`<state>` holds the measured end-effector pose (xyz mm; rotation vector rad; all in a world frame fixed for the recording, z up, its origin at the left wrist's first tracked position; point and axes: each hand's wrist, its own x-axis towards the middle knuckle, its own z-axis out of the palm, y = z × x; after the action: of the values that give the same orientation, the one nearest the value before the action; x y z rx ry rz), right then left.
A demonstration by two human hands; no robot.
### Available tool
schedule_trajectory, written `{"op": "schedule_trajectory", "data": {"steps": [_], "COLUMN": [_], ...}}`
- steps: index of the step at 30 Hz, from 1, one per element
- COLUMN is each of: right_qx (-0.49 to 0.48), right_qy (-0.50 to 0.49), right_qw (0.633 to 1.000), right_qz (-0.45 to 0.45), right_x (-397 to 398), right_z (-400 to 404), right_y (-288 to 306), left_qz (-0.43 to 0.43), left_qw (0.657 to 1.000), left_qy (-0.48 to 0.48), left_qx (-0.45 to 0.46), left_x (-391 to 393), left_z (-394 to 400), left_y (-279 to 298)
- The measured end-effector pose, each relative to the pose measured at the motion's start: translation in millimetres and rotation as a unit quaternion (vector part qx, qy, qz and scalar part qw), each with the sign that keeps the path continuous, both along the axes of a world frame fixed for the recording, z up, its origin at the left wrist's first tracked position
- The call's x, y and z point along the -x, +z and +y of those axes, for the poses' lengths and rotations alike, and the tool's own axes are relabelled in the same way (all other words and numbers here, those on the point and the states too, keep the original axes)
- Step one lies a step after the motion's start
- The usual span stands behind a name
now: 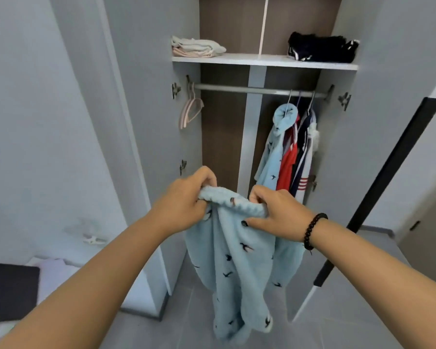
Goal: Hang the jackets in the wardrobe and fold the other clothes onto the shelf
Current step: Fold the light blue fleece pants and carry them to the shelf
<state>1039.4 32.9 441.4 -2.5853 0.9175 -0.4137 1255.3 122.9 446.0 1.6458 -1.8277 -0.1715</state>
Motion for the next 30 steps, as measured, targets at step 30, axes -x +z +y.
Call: {"op": "schedule_trajectory", "data": {"steps": [30], "right_qx": [-0.324], "right_qy": [0.070], "right_qw": [0.937], "right_qz": [0.109], "right_x": [100], "right_z": [-55], "right_y": [-38], "left_qz": [0.281], "left_qw": [0.918], "left_qy": [0.273], "left_qx": [0.059], "left_x": [-17], "left_z": [-6], "left_y": [12]}}
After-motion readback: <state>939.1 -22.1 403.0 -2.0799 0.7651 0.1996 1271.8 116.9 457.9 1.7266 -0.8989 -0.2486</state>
